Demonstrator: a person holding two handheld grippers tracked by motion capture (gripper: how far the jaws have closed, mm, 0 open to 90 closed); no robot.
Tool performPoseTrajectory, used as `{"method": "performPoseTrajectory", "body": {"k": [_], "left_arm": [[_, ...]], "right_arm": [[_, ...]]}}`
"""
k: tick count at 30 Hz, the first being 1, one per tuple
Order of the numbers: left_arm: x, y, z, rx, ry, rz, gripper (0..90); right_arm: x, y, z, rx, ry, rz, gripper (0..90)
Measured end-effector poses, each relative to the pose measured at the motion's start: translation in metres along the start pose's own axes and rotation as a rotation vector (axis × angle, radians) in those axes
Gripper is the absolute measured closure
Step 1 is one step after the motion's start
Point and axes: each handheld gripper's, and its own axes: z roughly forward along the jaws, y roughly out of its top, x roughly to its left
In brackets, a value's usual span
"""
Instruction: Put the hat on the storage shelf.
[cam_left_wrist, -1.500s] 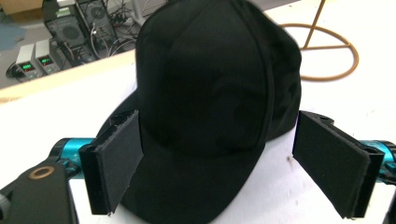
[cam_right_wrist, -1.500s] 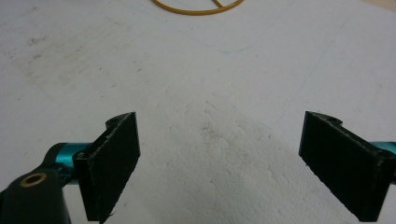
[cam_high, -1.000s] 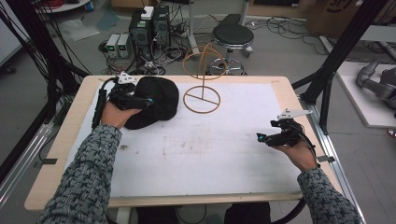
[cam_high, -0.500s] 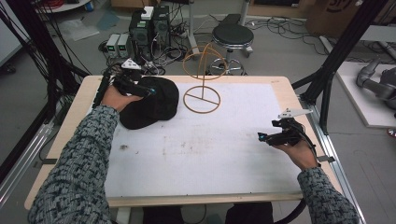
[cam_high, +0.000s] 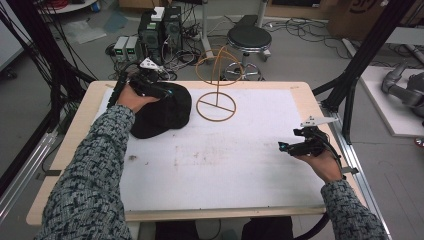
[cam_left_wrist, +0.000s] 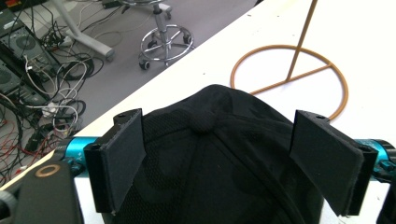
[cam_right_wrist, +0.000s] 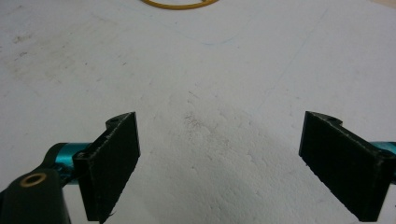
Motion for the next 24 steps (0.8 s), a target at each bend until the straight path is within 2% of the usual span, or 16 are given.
{"method": "performPoseTrajectory", "body": {"k": [6, 9, 13, 18, 21, 23, 24], "left_arm": [[0.002, 0.008, 0.013, 0.021, -0.005, 0.018, 20.1], [0.004, 0.008, 0.022, 0.051, -0.005, 0.029, 20.3], [0.007, 0.007, 0.030, 0.066, -0.002, 0.037, 20.1], [0.011, 0.007, 0.036, 0.068, 0.008, 0.028, 20.7], [0.012, 0.002, 0.041, 0.097, 0.002, 0.028, 25.5], [0.013, 0.001, 0.041, 0.094, -0.007, 0.031, 27.1], [0.012, 0.001, 0.042, 0.096, -0.014, 0.038, 31.3]], "right_arm": [[0.000, -0.001, -0.002, -0.005, 0.006, -0.002, 12.2], [0.000, -0.002, -0.002, -0.002, 0.006, 0.002, 12.2], [-0.001, -0.003, -0.002, -0.001, 0.008, -0.004, 12.2], [-0.003, -0.004, -0.001, 0.006, 0.009, -0.004, 12.2], [-0.003, -0.004, 0.001, 0.008, 0.013, -0.003, 12.2], [-0.003, -0.004, 0.002, 0.008, 0.014, -0.002, 12.2], [-0.004, -0.005, 0.003, 0.011, 0.014, -0.002, 12.2]]}}
